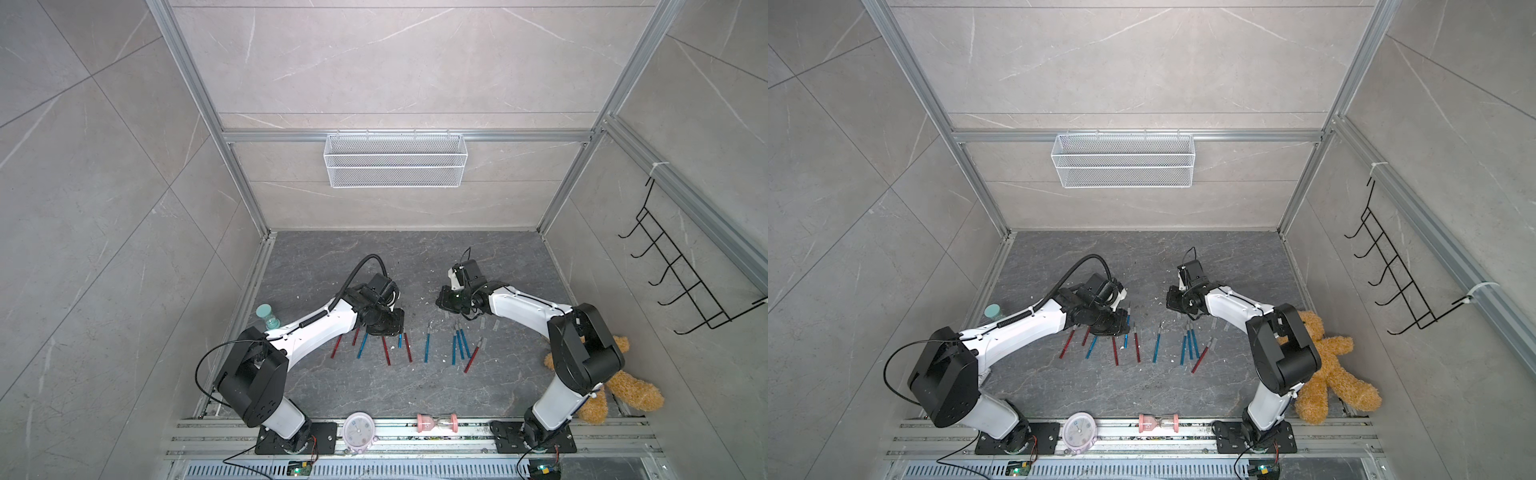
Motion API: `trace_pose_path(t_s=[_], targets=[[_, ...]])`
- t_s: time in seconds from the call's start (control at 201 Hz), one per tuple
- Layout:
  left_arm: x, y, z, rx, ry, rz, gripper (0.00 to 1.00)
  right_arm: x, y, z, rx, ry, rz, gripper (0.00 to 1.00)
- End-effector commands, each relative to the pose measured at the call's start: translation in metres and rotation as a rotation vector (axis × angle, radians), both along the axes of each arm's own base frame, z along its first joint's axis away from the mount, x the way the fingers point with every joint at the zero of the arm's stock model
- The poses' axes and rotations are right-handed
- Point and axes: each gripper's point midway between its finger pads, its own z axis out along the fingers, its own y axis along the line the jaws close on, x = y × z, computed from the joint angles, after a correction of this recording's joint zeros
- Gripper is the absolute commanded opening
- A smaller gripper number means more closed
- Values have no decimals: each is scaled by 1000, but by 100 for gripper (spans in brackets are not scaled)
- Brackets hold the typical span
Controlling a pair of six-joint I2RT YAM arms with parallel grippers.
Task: Remove protective caps from carving knives
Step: Place the protective sleeve at the center of the board.
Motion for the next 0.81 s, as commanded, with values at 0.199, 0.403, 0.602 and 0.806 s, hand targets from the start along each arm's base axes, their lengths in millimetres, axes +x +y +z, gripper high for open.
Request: trace_pose_path(t_s=[0.199,0.403,0.602,0.806], targets=[[-4,7,6,-11,-14,3,5,4,3,-26,-102,55,12,19],[-4,7,4,-8,-7,1,5,4,4,-37,-131,72,15,20],[-5,8,2,-5,-4,0,5,3,1,-46,-160,88,10,23],[-4,10,-1,6,0,11,5,5,0,-39,-162,67,9,25]])
